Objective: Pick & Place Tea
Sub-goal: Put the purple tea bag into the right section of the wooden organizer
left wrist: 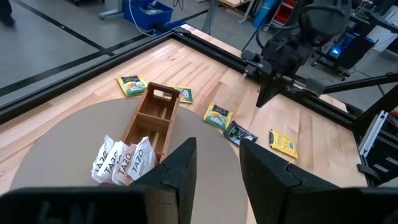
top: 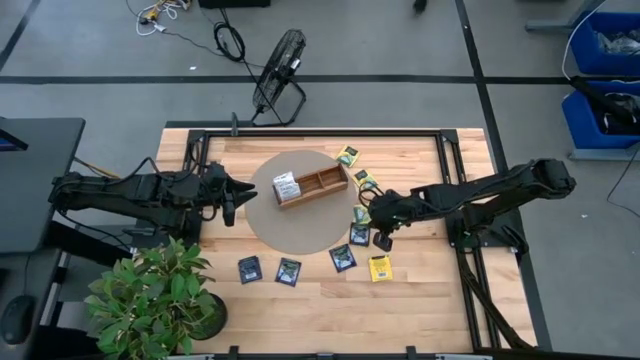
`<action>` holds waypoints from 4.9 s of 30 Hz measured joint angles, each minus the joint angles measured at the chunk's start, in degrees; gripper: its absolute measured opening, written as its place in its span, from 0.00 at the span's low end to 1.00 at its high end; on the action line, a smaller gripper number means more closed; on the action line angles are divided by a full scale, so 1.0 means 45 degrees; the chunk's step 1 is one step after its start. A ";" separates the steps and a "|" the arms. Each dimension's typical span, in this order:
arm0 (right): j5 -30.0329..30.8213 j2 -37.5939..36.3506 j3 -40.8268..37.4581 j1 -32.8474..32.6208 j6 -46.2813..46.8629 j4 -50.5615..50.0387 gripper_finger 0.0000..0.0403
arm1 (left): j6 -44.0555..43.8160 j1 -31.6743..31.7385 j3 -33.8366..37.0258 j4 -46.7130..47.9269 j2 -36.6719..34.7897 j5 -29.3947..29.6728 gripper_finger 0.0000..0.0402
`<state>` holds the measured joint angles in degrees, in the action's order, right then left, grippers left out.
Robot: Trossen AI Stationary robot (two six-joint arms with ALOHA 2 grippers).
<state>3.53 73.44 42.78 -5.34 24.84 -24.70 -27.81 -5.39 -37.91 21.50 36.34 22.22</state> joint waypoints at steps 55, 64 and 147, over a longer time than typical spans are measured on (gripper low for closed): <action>-0.0241 0.3655 -0.0013 -0.0841 -0.2788 0.3695 0.56 | -0.0911 0.0012 0.0005 0.1117 0.0000 0.0141 0.31; -0.0755 0.4737 -0.0008 -0.0423 -0.3310 0.3915 0.56 | -0.1009 0.0012 0.0005 0.1106 0.0005 0.0141 0.31; 0.2351 0.6419 0.2071 0.4876 -1.5258 0.9504 0.00 | -0.2356 0.0015 0.0005 0.1522 0.0000 0.0387 0.31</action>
<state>14.11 102.33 52.10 16.60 -43.82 18.07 -38.41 -5.32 -37.89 28.35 36.34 23.96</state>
